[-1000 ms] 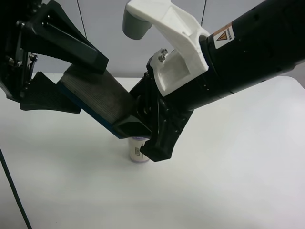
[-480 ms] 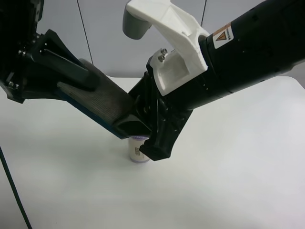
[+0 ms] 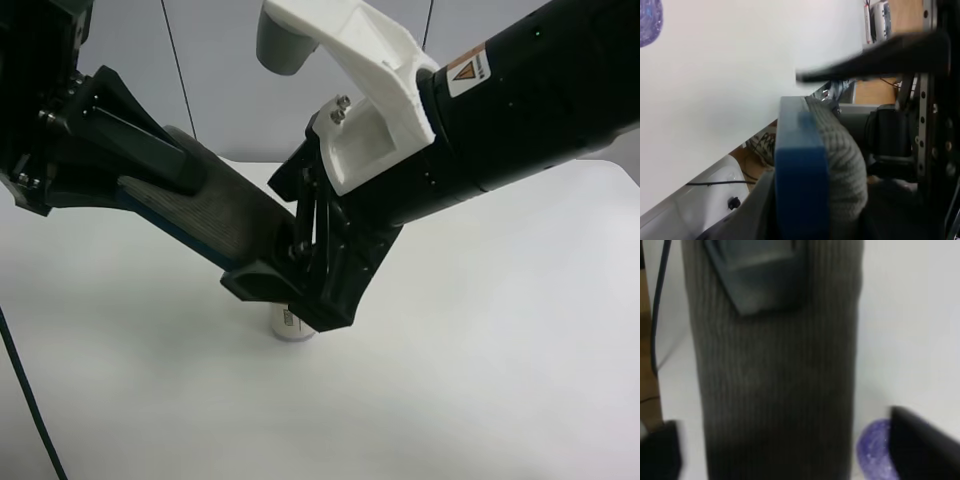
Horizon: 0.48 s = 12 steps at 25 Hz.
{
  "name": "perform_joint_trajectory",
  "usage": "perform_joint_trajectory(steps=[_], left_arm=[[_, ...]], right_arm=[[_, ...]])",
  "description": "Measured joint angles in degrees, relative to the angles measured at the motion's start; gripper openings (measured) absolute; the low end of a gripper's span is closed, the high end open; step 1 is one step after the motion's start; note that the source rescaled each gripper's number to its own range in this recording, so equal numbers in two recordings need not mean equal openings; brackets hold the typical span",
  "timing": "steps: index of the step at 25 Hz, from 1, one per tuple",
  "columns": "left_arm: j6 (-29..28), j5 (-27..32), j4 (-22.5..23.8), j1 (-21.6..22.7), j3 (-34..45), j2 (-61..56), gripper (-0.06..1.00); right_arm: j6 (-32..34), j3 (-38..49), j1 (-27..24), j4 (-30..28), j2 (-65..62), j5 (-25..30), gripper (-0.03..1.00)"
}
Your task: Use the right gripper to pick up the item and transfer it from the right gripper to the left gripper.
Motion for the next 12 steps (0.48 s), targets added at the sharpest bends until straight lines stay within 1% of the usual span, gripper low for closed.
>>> perform_joint_trajectory(steps=[1,2,4,8,12], left_arm=[[0.0,0.0,-0.1,0.0,0.0,0.0,0.00],[0.0,0.0,-0.2,0.0,0.0,0.0,0.00],[0.0,0.0,-0.2,0.0,0.0,0.0,0.00],[0.0,0.1,-0.2,0.0,0.0,0.0,0.00],[0.0,0.1,-0.2,0.0,0.0,0.0,0.00]], right_arm=[[-0.1,0.0,0.0,0.0,0.0,0.0,0.85],[-0.2,0.0,0.0,-0.1,0.0,0.0,0.91],[-0.2,0.0,0.0,-0.1,0.0,0.1,0.96],[-0.1,0.0,0.0,-1.6,-0.1,1.3,0.99],[3.1,0.0,0.0,-2.9,-1.4,6.6,0.99]])
